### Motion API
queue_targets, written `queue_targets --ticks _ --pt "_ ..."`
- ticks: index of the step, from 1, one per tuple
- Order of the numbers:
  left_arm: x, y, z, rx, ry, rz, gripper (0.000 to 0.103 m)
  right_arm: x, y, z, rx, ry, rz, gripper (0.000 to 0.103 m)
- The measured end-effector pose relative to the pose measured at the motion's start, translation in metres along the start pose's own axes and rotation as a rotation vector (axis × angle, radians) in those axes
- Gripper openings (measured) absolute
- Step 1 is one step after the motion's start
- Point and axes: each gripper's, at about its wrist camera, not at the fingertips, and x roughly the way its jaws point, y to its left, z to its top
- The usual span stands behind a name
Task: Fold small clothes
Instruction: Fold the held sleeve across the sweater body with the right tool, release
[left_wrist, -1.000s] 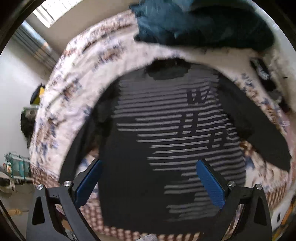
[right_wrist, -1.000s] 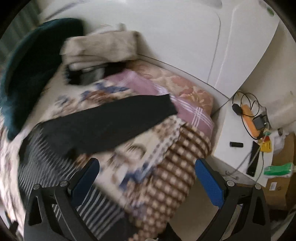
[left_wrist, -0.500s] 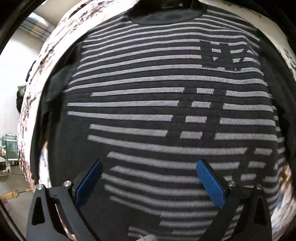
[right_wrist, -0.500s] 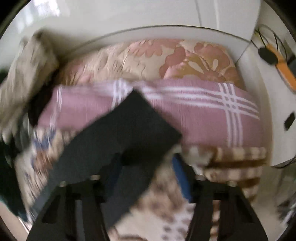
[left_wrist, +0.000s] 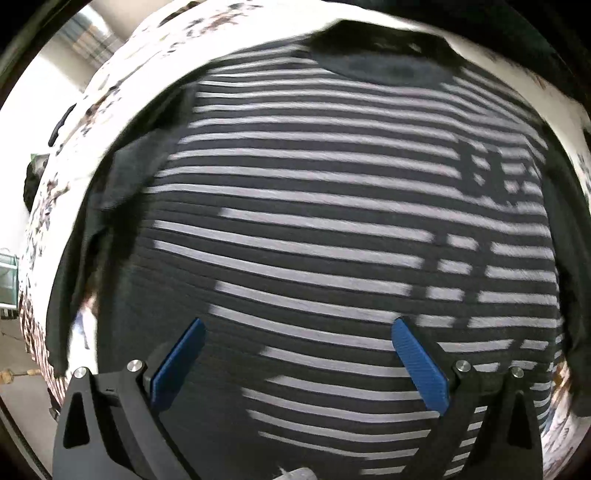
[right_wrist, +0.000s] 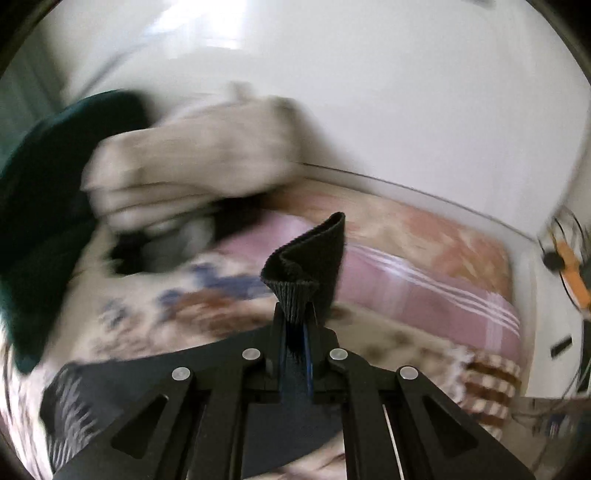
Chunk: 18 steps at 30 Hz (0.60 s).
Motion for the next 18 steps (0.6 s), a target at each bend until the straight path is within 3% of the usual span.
queue_targets --ticks 4,9,14,18 --pt "0.007 0.053 0.01 -0.072 -0.017 0.0 0.103 -0.047 0.108 -0.029 -0.163 -0.024 0.156 0.007" --pt "0.034 0.142 0.025 -0.173 -0.011 0.057 0.103 -0.078 0.257 -0.104 -0.375 0.012 0.327 0.007" --pt "0.039 0.225 0.023 -0.296 -0.031 0.085 0.103 -0.095 0.405 -0.232 -0.615 0.079 0.46 0.007" --pt "0.04 0.274 0.008 -0.353 -0.034 0.11 0.103 -0.097 0.485 -0.358 -0.826 0.132 0.498 0.007"
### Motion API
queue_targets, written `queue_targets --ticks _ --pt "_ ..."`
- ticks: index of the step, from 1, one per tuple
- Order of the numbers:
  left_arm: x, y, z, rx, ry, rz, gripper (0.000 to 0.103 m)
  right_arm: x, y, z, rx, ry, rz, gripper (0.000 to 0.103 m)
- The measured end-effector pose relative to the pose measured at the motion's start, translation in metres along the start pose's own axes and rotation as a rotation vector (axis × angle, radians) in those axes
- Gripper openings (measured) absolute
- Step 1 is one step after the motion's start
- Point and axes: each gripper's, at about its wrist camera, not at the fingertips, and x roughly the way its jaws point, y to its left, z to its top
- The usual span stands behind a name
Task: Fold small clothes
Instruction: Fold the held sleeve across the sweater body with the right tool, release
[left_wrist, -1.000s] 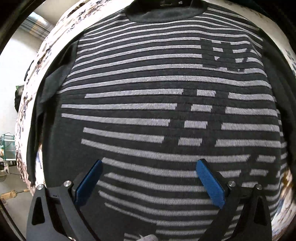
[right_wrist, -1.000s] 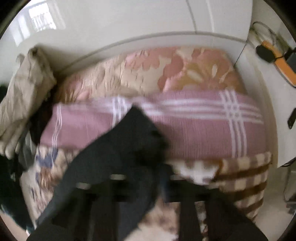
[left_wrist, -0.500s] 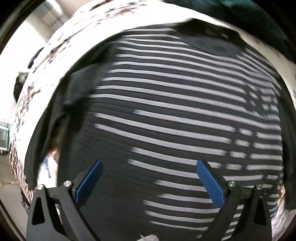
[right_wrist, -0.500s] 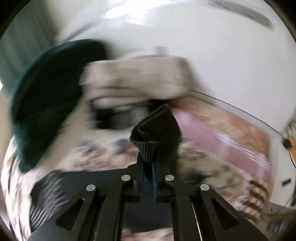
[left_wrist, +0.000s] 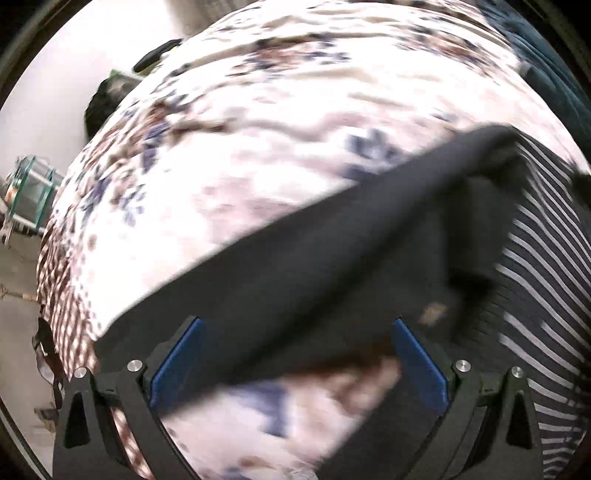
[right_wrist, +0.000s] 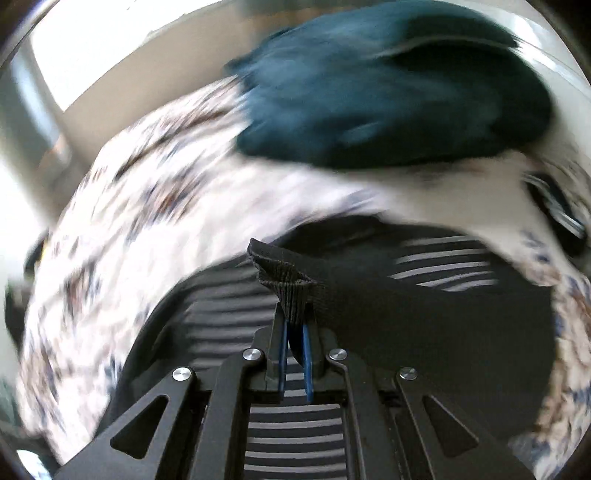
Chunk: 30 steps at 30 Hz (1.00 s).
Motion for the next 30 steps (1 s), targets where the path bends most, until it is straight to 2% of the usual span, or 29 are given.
queue_targets --ticks 4,7,10,13,14,16,17,18,20,23,26,27,30 --pt "0.018 0.045 0.013 -0.043 0.015 0.02 0.103 0.05 0.097 -0.049 -0.18 0.08 -0.002 0.007" --pt "0.024 0.063 0.014 -0.069 0.034 0.019 0.103 0.065 0.14 -0.074 -0.246 0.113 -0.009 0.007" --pt "0.032 0.077 0.017 -0.077 0.04 0.018 0.103 0.066 0.158 -0.096 -0.311 0.127 -0.023 0.007" --pt "0.036 0.088 0.017 -0.087 0.05 -0.003 0.103 0.074 0.156 -0.098 -0.352 0.2 -0.035 0.008" --pt "0.034 0.095 0.015 -0.096 0.052 -0.017 0.103 0.071 0.152 -0.098 -0.346 0.222 -0.016 0.01" --pt "0.028 0.107 0.008 -0.12 0.054 -0.035 0.103 0.058 0.138 -0.094 -0.303 0.259 0.011 0.028" --pt "0.026 0.112 0.004 -0.129 0.058 -0.04 0.103 0.049 0.128 -0.093 -0.27 0.272 0.01 0.051" --pt "0.023 0.121 -0.003 -0.148 0.076 -0.049 0.103 0.039 0.115 -0.089 -0.235 0.282 0.009 0.067" --pt "0.019 0.14 -0.018 -0.199 0.115 -0.068 0.103 0.019 0.087 -0.089 -0.16 0.3 -0.03 0.071" --pt "0.017 0.176 -0.048 -0.314 0.205 -0.117 0.103 -0.006 0.048 -0.092 -0.073 0.329 -0.097 0.089" --pt "0.025 0.222 -0.087 -0.54 0.321 -0.226 0.103 -0.028 0.011 -0.1 -0.015 0.335 -0.159 0.091" --pt "0.029 0.238 -0.102 -0.637 0.342 -0.257 0.103 -0.033 0.0 -0.102 0.001 0.337 -0.176 0.091" --pt "0.046 0.267 -0.131 -0.783 0.368 -0.292 0.103 -0.041 -0.023 -0.107 0.009 0.352 -0.222 0.091"
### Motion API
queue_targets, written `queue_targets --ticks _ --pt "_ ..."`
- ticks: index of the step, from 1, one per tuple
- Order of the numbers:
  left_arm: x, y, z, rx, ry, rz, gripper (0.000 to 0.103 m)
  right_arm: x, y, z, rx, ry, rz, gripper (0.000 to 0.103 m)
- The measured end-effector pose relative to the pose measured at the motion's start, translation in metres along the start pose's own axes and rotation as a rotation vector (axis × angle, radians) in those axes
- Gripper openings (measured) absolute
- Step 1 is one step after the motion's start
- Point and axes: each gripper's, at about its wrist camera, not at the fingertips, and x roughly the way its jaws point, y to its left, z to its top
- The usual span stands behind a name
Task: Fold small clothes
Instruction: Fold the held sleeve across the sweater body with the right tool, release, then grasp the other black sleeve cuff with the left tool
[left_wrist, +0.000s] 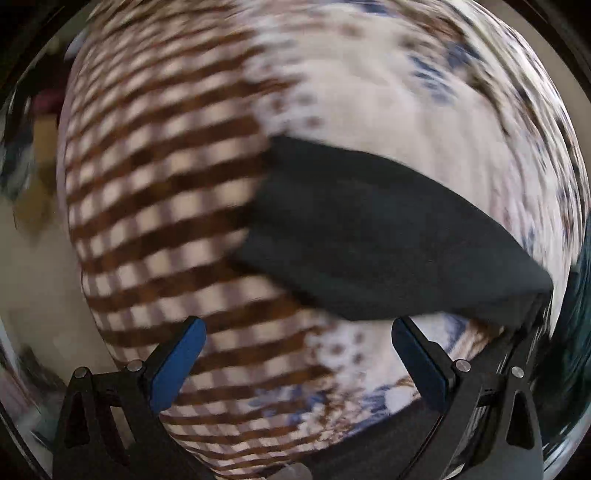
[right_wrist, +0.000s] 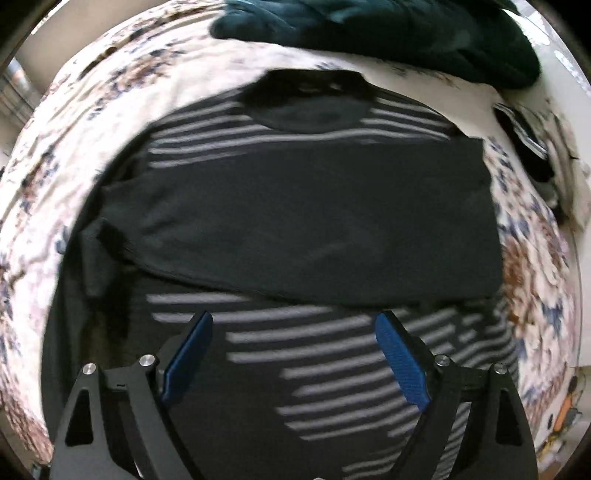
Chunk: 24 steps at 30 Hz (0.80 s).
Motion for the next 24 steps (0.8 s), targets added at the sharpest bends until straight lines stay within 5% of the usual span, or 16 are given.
queue_targets --ticks 7,8,10,12,19,24 --pt "0.01 0.025 0.037 -0.11 -0.064 -0.108 0.101 0.007 -0.005 -0.018 -0.1 0.055 -0.028 0.091" --pt "0.013 0.023 0.044 -0.104 -0.075 -0.112 0.093 0.008 -0.002 -0.02 -0.114 0.055 -0.027 0.091" --pt "0.017 0.019 0.057 -0.103 -0.1 -0.101 0.071 0.008 0.001 -0.025 -0.136 0.055 -0.017 0.091" --pt "0.016 0.011 0.067 -0.088 -0.141 -0.081 0.01 0.009 0.01 -0.025 -0.142 0.053 -0.015 0.091" --pt "-0.041 -0.014 0.123 -0.022 -0.371 -0.135 0.006 0.002 0.008 -0.02 -0.103 0.036 0.019 0.091" --pt "-0.046 -0.026 0.156 0.0 -0.415 -0.146 0.006 0.004 -0.009 -0.013 -0.065 0.039 0.021 0.091"
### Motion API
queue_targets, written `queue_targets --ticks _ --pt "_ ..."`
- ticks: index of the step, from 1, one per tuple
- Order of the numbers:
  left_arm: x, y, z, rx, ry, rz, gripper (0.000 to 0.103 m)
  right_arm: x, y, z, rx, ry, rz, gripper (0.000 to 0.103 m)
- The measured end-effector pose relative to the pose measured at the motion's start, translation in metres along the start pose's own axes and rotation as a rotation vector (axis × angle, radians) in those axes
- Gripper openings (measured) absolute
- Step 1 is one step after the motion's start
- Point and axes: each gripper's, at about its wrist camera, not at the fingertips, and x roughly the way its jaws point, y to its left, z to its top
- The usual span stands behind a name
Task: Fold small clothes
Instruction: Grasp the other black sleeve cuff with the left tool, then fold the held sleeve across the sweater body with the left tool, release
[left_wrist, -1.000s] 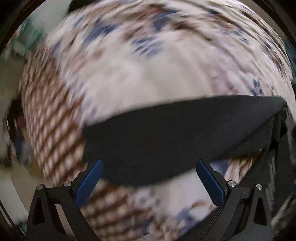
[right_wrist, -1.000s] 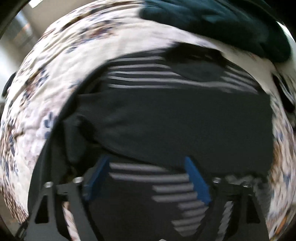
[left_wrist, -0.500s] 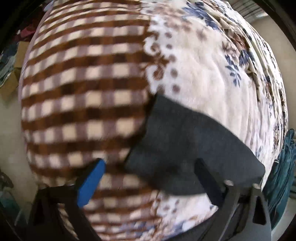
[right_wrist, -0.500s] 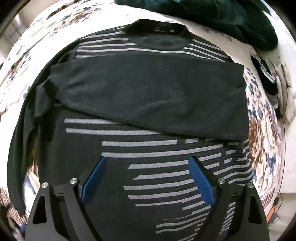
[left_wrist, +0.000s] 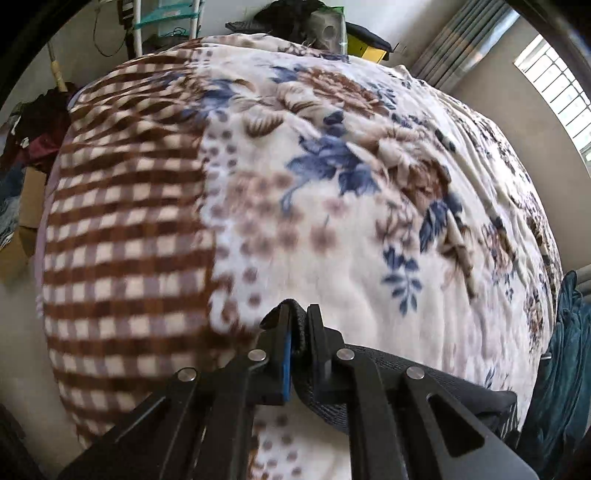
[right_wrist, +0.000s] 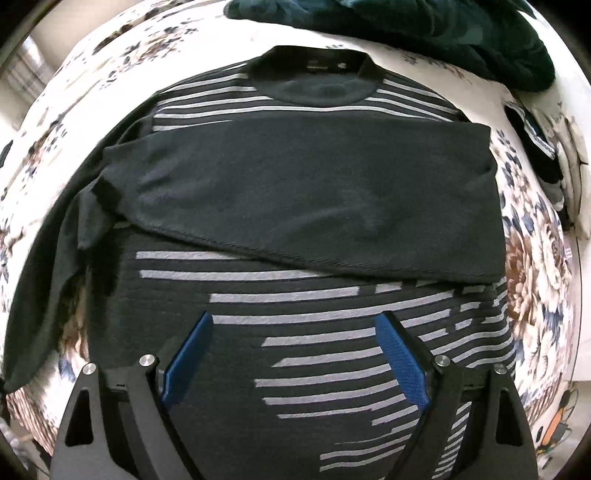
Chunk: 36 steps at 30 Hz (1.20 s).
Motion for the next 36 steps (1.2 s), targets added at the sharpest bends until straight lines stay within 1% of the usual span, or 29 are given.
queue_targets --ticks 1,2,3,4,5,6,7,9,10,12,13,15,17,19,21,22,23,24,25,27,30,31,34,36 --pt "0.008 0.001 0.005 -0.004 0.017 -0.013 0.007 0.002 -0.004 0.001 0.007 0.006 -0.001 0.091" --pt "0.008 0.009 -0.005 -0.014 0.037 -0.021 0.01 0.003 -0.006 0.002 0.012 0.01 0.001 0.091" --pt "0.019 0.019 -0.001 -0.063 0.077 -0.049 0.01 0.004 -0.009 0.002 0.018 0.013 0.002 0.091" --pt "0.017 0.023 -0.017 -0.104 0.097 -0.074 0.01 0.005 -0.012 0.002 0.022 0.015 0.002 0.091" --pt "0.022 0.038 -0.019 -0.184 0.127 -0.117 0.015 0.006 -0.014 0.003 0.028 0.019 0.004 0.091" --pt "0.016 0.047 -0.034 -0.237 0.138 -0.143 0.021 0.007 -0.016 0.002 0.033 0.024 0.006 0.091" --pt "0.013 0.059 -0.04 -0.299 0.143 -0.175 0.024 0.008 -0.018 0.002 0.036 0.028 0.008 0.091" --pt "0.006 0.073 -0.056 -0.387 0.154 -0.216 0.044 0.01 -0.019 0.001 0.04 0.036 0.012 0.091" --pt "0.002 0.078 -0.064 -0.436 0.152 -0.263 0.047 0.011 -0.019 0.0 0.039 0.037 0.012 0.091" --pt "0.001 0.08 -0.073 -0.489 0.143 -0.311 0.06 0.014 -0.017 -0.002 0.034 0.041 0.01 0.091" --pt "0.001 0.079 -0.076 -0.501 0.129 -0.328 0.062 0.016 -0.017 -0.002 0.033 0.044 0.007 0.091" --pt "0.006 0.068 -0.078 -0.501 0.113 -0.334 0.063 0.021 -0.015 -0.003 0.041 0.053 0.002 0.091" --pt "0.017 0.054 -0.076 -0.492 0.128 -0.333 0.063 0.024 -0.014 -0.002 0.046 0.053 -0.003 0.091" --pt "0.031 0.036 -0.069 -0.45 0.134 -0.277 0.063 0.027 -0.013 -0.001 0.044 0.051 -0.028 0.091" --pt "0.036 0.022 -0.063 -0.412 0.098 -0.205 0.06 0.032 -0.016 0.001 0.05 0.06 -0.057 0.091" --pt "0.036 0.015 -0.06 -0.392 0.072 -0.178 0.057 0.034 -0.018 0.003 0.06 0.068 -0.066 0.091" --pt "0.034 0.006 -0.057 -0.36 0.037 -0.157 0.028 0.035 -0.021 0.004 0.074 0.064 -0.072 0.092" --pt "0.03 -0.005 -0.053 -0.301 0.012 -0.117 0.008 0.034 -0.025 0.005 0.088 0.052 -0.08 0.096" --pt "0.026 -0.016 -0.049 -0.244 -0.012 -0.105 0.008 0.032 -0.029 0.006 0.1 0.037 -0.09 0.096" --pt "0.008 -0.043 -0.045 -0.121 -0.092 -0.089 0.007 0.029 -0.035 0.009 0.105 0.015 -0.092 0.097" --pt "-0.021 -0.094 -0.047 0.066 -0.164 -0.111 0.007 0.027 -0.047 0.01 0.126 0.005 -0.077 0.097" --pt "-0.032 -0.109 -0.051 0.12 -0.179 -0.129 0.007 0.027 -0.053 0.01 0.136 0.007 -0.067 0.097" --pt "-0.06 -0.181 -0.073 0.308 -0.194 -0.203 0.007 0.022 -0.072 0.007 0.179 0.003 -0.04 0.097" --pt "-0.079 -0.235 -0.103 0.444 -0.179 -0.279 0.007 0.021 -0.093 0.003 0.213 0.006 -0.021 0.097"
